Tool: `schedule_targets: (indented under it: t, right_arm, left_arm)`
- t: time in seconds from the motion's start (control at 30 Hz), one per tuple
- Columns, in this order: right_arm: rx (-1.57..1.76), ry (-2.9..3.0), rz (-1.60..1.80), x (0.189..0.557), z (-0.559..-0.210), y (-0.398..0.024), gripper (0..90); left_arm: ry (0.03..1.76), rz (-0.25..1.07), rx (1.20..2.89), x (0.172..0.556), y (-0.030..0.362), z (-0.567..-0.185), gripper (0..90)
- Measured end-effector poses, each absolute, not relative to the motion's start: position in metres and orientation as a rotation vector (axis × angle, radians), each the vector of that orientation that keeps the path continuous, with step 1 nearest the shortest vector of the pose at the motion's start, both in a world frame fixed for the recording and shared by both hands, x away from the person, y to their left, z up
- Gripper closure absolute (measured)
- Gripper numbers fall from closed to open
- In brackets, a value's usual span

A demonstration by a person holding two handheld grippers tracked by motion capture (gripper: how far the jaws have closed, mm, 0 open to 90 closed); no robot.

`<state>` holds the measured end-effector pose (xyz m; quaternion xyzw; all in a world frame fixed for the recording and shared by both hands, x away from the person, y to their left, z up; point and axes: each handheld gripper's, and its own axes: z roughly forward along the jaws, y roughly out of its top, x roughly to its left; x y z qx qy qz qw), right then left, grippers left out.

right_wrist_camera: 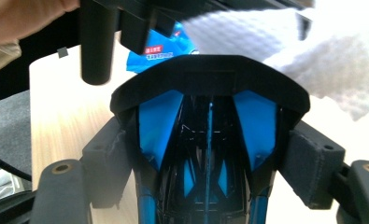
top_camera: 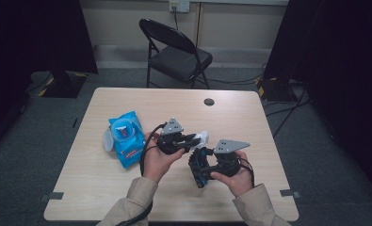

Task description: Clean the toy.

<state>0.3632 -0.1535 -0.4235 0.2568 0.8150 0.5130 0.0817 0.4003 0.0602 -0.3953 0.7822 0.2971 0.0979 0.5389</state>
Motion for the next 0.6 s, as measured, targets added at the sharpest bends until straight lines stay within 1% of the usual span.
schedule_targets:
  t: [0.27, 0.6]
  right_arm:
    - [0.824, 2.413, 1.515, 0.370, -0.426, -0.164, 25.9]
    - [0.866, 2.388, 1.496, 0.375, -0.426, -0.170, 25.8]
  left_arm:
    - [0.704, 0.232, 1.830, 0.391, 0.074, -0.375, 76.2]
    - [0.659, 0.224, 1.830, 0.372, 0.085, -0.369, 76.5]
